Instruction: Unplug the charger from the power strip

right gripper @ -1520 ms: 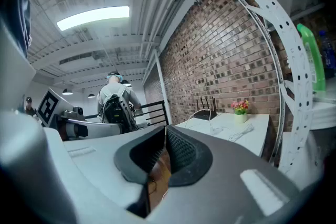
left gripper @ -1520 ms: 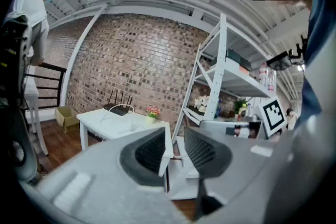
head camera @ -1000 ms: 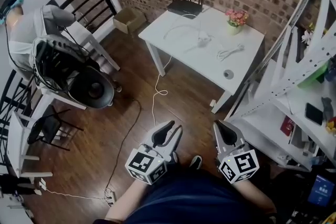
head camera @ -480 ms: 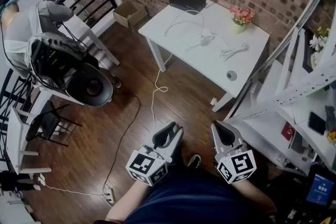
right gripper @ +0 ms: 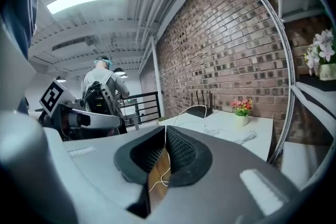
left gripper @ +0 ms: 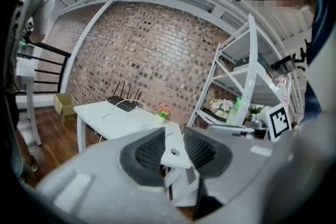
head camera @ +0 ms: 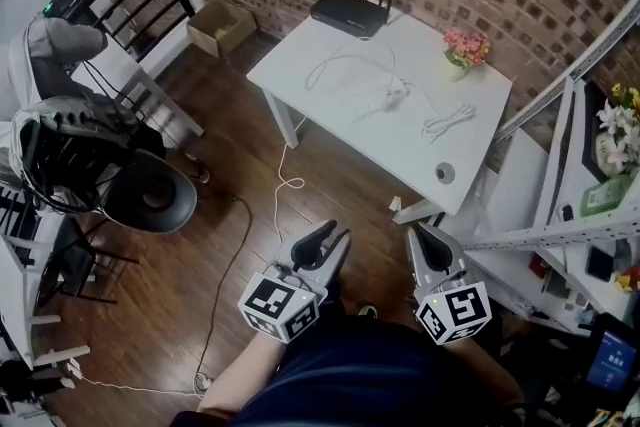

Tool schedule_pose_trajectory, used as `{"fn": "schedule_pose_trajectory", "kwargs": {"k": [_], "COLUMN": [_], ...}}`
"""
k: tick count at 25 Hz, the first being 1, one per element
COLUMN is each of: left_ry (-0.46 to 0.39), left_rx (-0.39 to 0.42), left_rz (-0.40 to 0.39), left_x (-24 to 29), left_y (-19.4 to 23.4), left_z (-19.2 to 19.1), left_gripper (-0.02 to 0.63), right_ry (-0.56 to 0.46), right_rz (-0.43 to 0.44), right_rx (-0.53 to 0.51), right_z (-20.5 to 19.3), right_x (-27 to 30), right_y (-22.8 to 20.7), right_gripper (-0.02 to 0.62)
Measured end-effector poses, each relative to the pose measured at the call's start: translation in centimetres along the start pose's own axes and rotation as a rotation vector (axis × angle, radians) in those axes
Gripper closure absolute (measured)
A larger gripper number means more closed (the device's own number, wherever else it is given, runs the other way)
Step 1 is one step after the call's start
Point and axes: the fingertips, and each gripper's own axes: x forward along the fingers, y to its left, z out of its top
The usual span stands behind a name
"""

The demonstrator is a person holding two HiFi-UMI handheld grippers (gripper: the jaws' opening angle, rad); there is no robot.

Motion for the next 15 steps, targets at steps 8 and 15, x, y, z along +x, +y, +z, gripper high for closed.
{"fn": "schedule_pose_trajectory", "kwargs": {"k": [8,15], "left_ry": [0.013,0.052], "left_rx": [-0.033,-0.044], "left_rz": [-0.054,-0.05], "left_x": [2.8,5.4], "left_y": [7.1,10.7], "left_z": [2.6,3.6], "left_gripper": [0.492,0.492], "right_ry": [0.05,0.059], "right_rz": [-0.065,-0.086], "right_rx": [-0.021,0.002], "right_z": [1.9,2.4], "right_x": [7.1,11.3], "right_y": [0.1,-1.6], "right_gripper": [0.58,0.58]}}
